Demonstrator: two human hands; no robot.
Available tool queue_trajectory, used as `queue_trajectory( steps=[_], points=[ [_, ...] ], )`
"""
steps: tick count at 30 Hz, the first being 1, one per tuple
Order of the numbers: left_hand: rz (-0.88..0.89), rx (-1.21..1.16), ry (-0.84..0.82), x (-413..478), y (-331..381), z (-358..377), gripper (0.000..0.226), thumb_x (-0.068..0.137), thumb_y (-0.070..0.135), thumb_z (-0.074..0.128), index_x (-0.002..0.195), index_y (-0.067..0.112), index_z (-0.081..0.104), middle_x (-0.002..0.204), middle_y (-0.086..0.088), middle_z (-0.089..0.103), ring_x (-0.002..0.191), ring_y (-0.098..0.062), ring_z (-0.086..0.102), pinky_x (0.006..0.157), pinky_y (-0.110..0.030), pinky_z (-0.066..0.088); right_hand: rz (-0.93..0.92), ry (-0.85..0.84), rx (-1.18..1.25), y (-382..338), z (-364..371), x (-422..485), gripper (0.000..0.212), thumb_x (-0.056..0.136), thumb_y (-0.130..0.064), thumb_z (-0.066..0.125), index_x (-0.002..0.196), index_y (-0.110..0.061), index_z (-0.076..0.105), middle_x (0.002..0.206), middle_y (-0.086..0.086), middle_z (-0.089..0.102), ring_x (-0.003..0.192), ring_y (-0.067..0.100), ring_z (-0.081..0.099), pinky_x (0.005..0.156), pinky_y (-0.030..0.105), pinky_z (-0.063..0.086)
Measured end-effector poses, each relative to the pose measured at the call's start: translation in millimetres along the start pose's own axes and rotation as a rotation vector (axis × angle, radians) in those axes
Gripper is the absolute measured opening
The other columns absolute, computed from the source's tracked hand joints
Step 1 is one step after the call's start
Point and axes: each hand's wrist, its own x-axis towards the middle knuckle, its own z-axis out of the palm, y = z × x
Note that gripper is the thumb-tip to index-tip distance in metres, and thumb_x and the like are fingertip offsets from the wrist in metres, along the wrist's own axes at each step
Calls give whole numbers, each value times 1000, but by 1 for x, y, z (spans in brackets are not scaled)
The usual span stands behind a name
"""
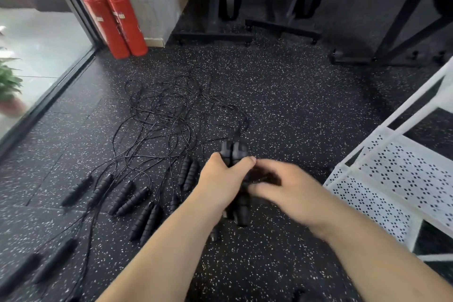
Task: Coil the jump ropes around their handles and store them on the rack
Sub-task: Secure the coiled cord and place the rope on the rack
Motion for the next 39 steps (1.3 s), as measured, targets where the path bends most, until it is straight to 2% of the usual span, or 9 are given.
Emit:
queue_trajectory(
  steps=[3,6,8,10,17,22,27,33,39],
  points=[
    [78,161,-124,-6,6,-7,43,71,48,82,104,26,65,94,-1,77,86,-26,77,82,-51,65,-57,204,-222,10,-31,12,62,103,-18,66,151,-53,47,139,-28,59,110,2,67,98,35,56],
    [227,381,-288,-17,7,-5,39,74,44,85,102,32,60,96,9,71,85,-11,67,83,-39,58,-205,242,-413,26,-38,22,75,99,-7,67,158,-47,41,152,-26,48,132,-3,51,115,30,41],
    [284,464,-412,-25,9,-4,48,73,50,90,102,37,54,99,14,66,86,-5,62,79,-32,54,-224,163,-389,35,-38,25,64,92,7,62,135,-41,65,133,-21,68,119,0,63,107,32,51],
    [319,564,-454,-29,9,-5,59,69,56,93,106,40,50,102,18,64,92,-2,62,81,-30,52,-209,154,-423,44,-39,29,39,92,2,59,100,-34,70,91,-12,75,84,10,68,82,42,58],
    [431,780,-106,-17,9,-25,48,73,44,81,109,36,49,94,15,65,83,-8,64,80,-37,58,-236,157,-561,48,-56,27,16,102,-45,65,88,-38,68,64,-13,64,49,8,56,50,35,49],
    [359,516,154,-7,12,-48,42,72,38,83,104,38,54,90,18,68,80,-6,66,74,-34,56,-268,240,-513,39,-74,25,24,105,-51,57,95,-36,73,64,-14,63,47,4,47,48,18,37],
    [359,199,331,-5,14,-47,36,74,28,85,101,32,60,87,21,70,74,5,64,65,-25,44,-259,453,-515,32,-68,28,37,106,-58,49,89,-33,70,54,-1,58,46,15,49,51,33,43],
    [321,-122,15,-7,14,-40,25,83,15,82,101,19,66,75,0,70,68,-19,62,72,-44,55,-225,484,-355,27,-31,31,47,110,-53,38,83,-29,66,52,-4,54,42,8,46,46,26,33],
    [297,-354,-486,-20,9,-16,42,82,8,73,124,8,69,97,-25,69,67,-20,57,63,-34,50,-284,236,-376,32,-3,30,42,105,-50,40,84,-25,65,66,-6,67,58,9,61,62,35,51]
  ],
)
